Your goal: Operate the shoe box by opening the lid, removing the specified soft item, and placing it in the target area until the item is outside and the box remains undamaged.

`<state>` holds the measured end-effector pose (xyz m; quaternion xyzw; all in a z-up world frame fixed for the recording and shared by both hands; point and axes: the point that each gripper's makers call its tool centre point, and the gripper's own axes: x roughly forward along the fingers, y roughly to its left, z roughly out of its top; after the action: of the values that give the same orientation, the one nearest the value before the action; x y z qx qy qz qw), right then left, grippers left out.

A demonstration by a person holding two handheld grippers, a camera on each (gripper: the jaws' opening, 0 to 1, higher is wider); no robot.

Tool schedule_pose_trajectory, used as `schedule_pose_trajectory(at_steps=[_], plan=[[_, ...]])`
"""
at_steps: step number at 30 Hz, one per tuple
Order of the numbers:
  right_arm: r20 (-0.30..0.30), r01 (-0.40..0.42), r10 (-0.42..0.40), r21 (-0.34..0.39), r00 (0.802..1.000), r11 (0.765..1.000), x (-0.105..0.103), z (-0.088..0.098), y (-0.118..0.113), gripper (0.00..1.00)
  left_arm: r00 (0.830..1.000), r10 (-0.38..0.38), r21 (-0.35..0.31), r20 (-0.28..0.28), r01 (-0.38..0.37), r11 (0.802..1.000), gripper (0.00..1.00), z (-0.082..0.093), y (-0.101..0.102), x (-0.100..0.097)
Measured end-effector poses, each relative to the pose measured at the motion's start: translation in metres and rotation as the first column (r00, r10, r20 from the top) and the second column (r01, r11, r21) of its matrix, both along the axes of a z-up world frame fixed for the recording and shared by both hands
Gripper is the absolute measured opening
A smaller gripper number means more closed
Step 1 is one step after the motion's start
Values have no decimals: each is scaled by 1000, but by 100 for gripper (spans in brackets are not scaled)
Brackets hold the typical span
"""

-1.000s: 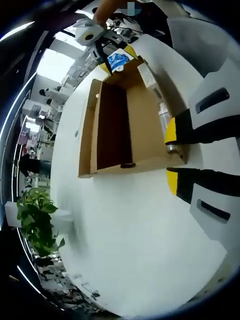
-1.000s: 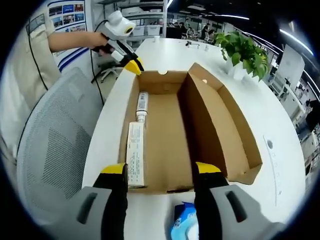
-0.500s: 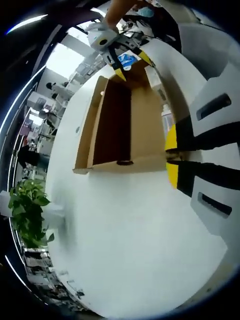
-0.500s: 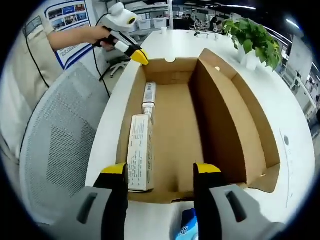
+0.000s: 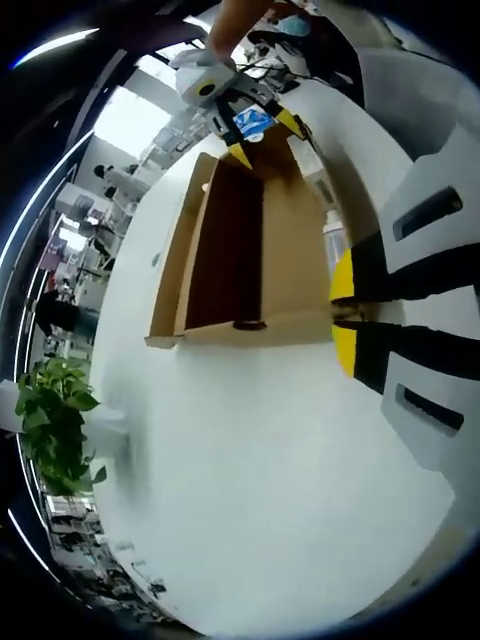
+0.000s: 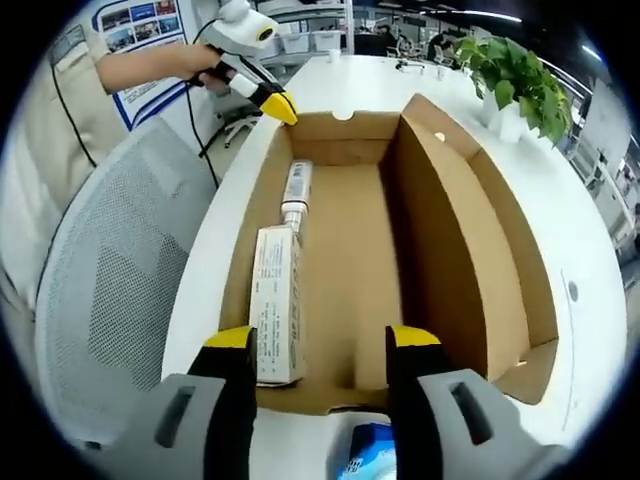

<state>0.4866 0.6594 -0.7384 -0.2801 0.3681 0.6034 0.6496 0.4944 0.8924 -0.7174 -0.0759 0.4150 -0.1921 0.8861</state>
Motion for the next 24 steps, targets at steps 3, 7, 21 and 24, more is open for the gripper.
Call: schedule_pose_trajectory(at_steps=[3, 7, 21, 24], plan=[[-9, -13, 13, -2, 1000, 1000, -3, 0, -1, 47, 1000, 0, -1, -2, 0, 1000, 4, 0, 0, 0], [-25, -23, 23, -4, 999, 1000, -7, -2, 0, 46, 1000, 0, -2, -2, 0, 1000, 4, -1, 0, 0], [2, -72, 73, -55, 997, 996, -11, -11, -2, 19, 1000, -2, -1, -4, 2, 1000, 4, -1, 0, 1], [11, -70, 71, -59, 997, 996, -11, -12, -2, 18, 1000, -7, 2, -4, 7, 1000, 4, -2, 1, 2]])
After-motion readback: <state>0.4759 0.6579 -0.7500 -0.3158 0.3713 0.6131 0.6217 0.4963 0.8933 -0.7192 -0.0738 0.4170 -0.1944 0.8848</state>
